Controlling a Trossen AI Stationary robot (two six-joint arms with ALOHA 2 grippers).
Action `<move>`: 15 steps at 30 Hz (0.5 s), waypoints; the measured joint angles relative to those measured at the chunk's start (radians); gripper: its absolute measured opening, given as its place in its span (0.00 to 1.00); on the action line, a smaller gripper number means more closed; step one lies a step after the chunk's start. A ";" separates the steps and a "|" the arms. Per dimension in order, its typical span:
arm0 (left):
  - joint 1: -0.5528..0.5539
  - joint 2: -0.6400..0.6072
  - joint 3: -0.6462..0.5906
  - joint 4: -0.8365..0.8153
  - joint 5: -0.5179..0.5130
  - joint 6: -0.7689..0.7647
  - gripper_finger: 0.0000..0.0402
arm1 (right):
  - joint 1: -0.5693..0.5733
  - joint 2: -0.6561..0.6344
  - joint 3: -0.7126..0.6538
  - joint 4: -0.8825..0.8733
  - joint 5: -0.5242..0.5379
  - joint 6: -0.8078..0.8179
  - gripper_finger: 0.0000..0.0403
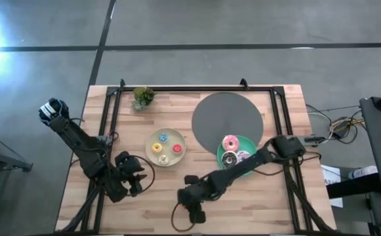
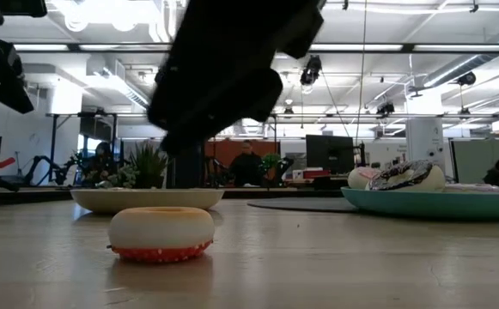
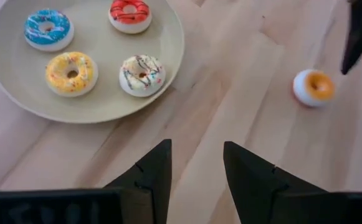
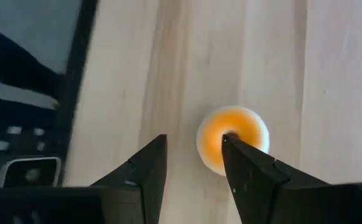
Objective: Pick & Place donuts
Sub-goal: Put the small red donut on the light brown plate
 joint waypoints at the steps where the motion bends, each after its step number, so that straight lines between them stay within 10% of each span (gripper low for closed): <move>1: 0.000 0.000 0.000 -0.009 0.000 0.012 0.30 | 0.004 0.024 0.031 -0.037 0.017 0.001 0.36; 15: -0.001 -0.002 -0.002 -0.119 0.008 0.061 0.30 | 0.038 0.218 0.367 -0.327 0.171 0.019 0.36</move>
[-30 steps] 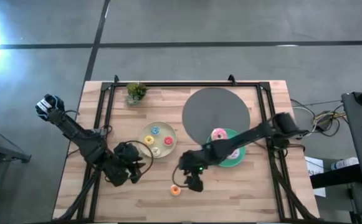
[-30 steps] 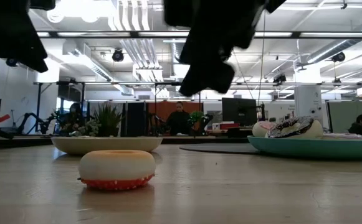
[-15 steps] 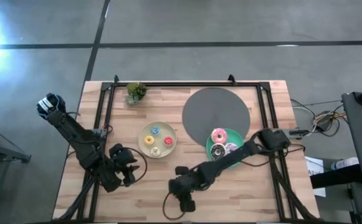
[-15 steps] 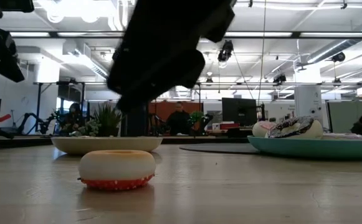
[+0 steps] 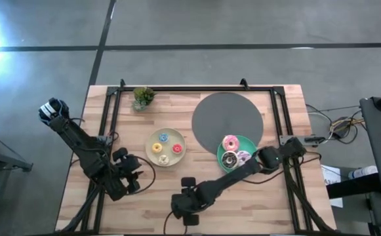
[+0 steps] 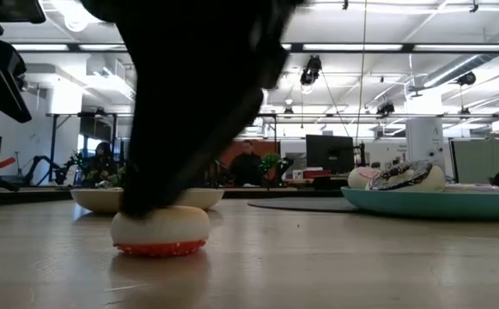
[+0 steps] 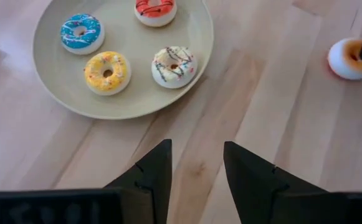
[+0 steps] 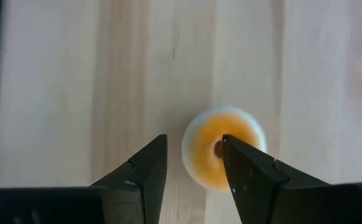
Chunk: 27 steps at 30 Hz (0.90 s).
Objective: Pick & Place donuts
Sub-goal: Put the small red donut on the light brown plate
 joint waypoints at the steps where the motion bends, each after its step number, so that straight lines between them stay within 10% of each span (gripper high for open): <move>1: 0.000 0.000 0.000 -0.001 -0.001 0.002 0.30 | 0.002 0.001 0.013 -0.008 0.001 0.000 0.36; 27: 0.000 0.000 -0.035 -0.007 -0.017 -0.018 0.30 | 0.041 -0.024 -0.018 -0.043 0.059 0.099 0.31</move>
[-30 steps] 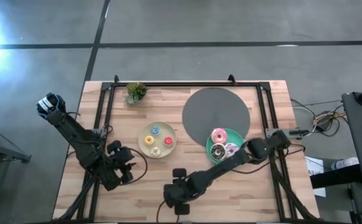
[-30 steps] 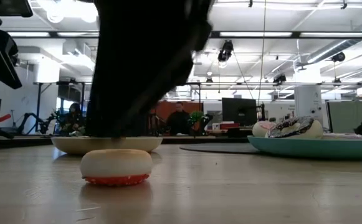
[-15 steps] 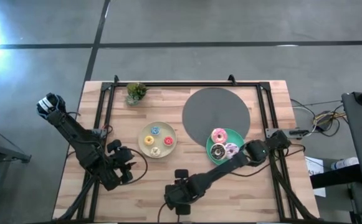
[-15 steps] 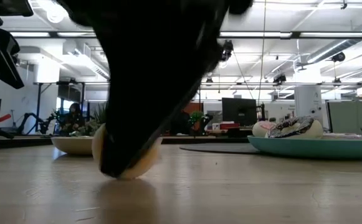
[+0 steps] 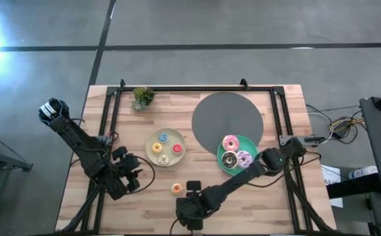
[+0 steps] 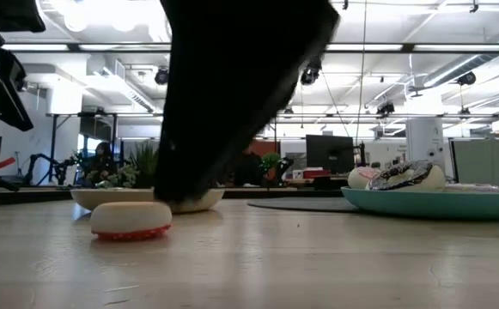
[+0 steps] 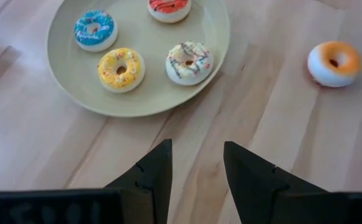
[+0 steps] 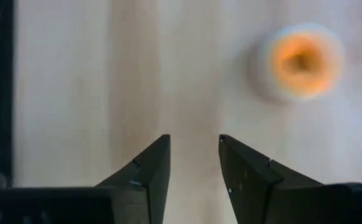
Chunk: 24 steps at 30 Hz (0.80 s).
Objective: Pick & Place donuts
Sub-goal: Put the small red donut on the light brown plate
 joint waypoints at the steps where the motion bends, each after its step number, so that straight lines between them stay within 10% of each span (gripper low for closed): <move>1: 0.000 0.000 -0.004 0.000 0.001 -0.008 0.30 | -0.002 -0.009 0.000 0.000 0.038 0.025 0.31; 6: 0.000 0.000 -0.014 0.014 0.018 -0.015 0.30 | -0.063 -0.027 0.001 0.008 0.116 0.125 0.31; 24: 0.000 0.000 -0.014 0.026 0.016 -0.022 0.30 | -0.181 -0.002 -0.073 0.118 -0.113 0.179 0.31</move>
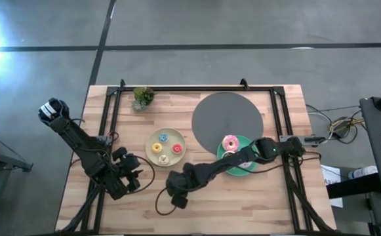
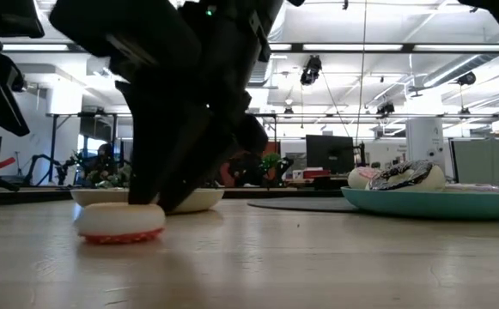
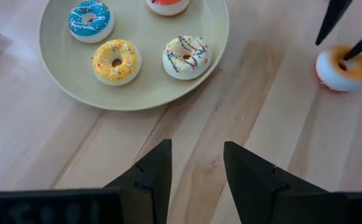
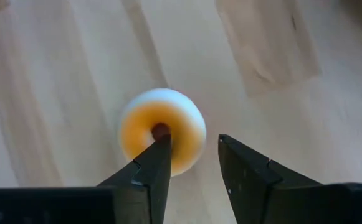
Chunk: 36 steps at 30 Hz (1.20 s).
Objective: Pick & Place donuts
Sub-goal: Put the small red donut on the light brown plate
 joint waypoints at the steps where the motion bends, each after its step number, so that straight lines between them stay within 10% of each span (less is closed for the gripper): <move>1: 0.000 0.000 0.000 0.000 -0.003 0.000 0.30 | -0.001 0.000 -0.006 0.002 0.000 0.013 0.30; 22: 0.000 -0.041 -0.001 0.068 -0.021 -0.173 0.27 | -0.020 -0.079 -0.030 0.051 0.179 0.066 0.02; 31: 0.000 -0.331 -0.148 0.444 -0.229 -0.223 0.16 | 0.037 -0.254 -0.035 0.047 0.799 -0.025 0.02; 36: 0.010 -0.510 -0.365 0.877 -0.235 -0.117 0.14 | 0.060 -0.290 -0.037 0.064 0.918 -0.176 0.02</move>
